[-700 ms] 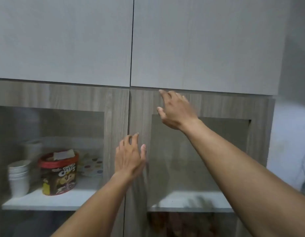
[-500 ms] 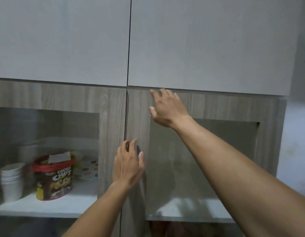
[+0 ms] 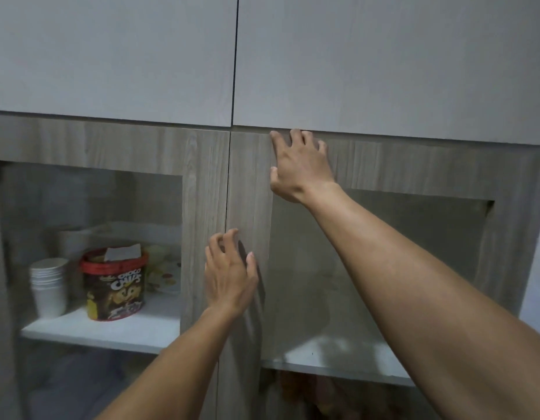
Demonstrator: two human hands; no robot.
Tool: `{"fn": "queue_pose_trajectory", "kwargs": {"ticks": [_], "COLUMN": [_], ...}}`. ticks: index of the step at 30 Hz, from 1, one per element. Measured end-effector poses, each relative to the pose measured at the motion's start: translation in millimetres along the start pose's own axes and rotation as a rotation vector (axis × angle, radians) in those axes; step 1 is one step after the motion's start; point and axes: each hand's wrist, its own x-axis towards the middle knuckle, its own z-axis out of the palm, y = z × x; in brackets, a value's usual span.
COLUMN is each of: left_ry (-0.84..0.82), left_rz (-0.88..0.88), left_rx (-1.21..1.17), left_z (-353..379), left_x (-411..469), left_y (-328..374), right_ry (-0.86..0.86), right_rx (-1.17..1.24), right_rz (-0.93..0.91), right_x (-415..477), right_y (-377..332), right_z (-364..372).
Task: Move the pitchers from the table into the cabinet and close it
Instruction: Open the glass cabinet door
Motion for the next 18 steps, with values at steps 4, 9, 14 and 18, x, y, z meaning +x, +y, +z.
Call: {"fn": "queue_pose_trajectory", "kwargs": {"ticks": [4, 9, 14, 18], "left_ry": [-0.065, -0.230, -0.267, -0.303], "left_rz": [-0.222, -0.306, -0.265, -0.191], "left_rx": [-0.139, -0.245, -0.226, -0.256], "left_z": [-12.0, -42.8, -90.6, -133.9], "left_x": [-8.4, -19.4, -42.7, -71.1], "left_y": [-7.7, -4.9, 6.8, 17.1], "right_ry": [-0.025, -0.046, -0.084, -0.212], "right_rx": [0.081, 0.099, 0.126, 0.178], "right_rz": [0.024, 0.020, 0.042, 0.084], "right_x": [-7.9, -25.9, -54.5, -86.9], "right_y": [-6.6, -9.2, -17.0, -26.8], "right_z": [-13.0, -40.7, -82.1, -127.7]}}
